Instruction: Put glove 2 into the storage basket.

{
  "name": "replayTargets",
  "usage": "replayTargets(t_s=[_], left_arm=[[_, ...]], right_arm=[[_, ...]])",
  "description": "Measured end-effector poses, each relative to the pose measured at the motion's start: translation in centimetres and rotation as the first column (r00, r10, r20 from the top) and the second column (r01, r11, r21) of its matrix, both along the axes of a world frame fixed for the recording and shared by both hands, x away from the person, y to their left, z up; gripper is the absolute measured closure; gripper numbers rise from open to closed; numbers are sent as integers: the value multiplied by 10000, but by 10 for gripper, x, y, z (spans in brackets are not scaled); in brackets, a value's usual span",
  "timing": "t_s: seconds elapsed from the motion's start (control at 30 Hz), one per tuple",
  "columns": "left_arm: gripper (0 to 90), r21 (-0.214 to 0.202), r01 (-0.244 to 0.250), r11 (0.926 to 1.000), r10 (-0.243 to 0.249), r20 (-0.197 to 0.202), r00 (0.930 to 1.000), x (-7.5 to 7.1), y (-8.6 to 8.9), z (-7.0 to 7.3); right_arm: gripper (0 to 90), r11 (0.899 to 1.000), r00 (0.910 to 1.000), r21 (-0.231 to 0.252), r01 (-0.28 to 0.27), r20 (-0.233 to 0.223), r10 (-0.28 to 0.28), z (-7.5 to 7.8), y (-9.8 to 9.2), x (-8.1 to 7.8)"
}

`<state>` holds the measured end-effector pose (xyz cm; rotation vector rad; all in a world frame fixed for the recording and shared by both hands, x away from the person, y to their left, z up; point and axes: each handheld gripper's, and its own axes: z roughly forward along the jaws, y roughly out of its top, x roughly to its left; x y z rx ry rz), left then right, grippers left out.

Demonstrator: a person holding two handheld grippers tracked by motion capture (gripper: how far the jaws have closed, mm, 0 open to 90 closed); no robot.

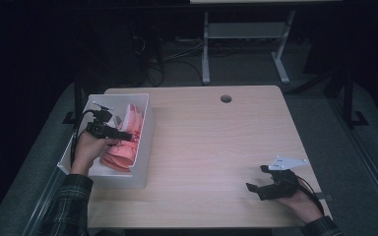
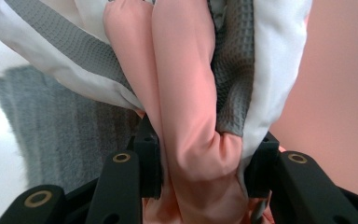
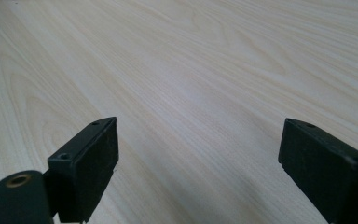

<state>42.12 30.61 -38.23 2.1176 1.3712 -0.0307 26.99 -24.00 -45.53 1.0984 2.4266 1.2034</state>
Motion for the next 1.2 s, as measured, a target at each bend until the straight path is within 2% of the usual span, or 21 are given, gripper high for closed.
replayTargets(t_s=[0.17,0.33,0.4,0.53,0.6,0.7,0.83,0.9,1.03,1.2], left_arm=[[565,-166,82,9998,-87,-257,9996,4,-4,-13],[533,-182,205,9996,-209,-227,9995,4,-5,-16],[474,-134,180,9997,-182,-176,9997,4,-5,-17],[296,-29,57,10000,-56,121,9999,2,-3,-14],[216,309,97,9995,-107,321,9994,-1,-3,-10],[155,538,-95,9985,61,631,9980,-4,-1,-1],[143,414,-235,9989,184,1208,9925,-8,2,18],[143,498,-169,9986,95,1445,9895,-12,3,28],[143,546,-133,9984,26,1923,9813,-18,1,49],[143,413,85,9991,-189,2589,9657,-27,-7,76]], right_arm=[[117,10000,10000,41,35,2,-35,0,-2,2],[117,10000,10000,14,65,74,-65,1,-4,-1],[117,9999,9999,31,128,54,-128,2,-4,-1],[117,9999,9998,-4,130,158,-130,2,-4,-1],[117,9999,9998,-23,131,124,-131,3,-3,-2],[117,9999,9999,-47,115,130,-114,3,-2,-1],[116,9999,9999,-41,93,101,-93,3,0,-1],[116,10000,9998,-59,9,186,-8,3,0,-1],[116,10000,9998,-59,36,179,-35,3,1,-1],[116,10000,9998,-84,46,169,-44,4,1,-2]])
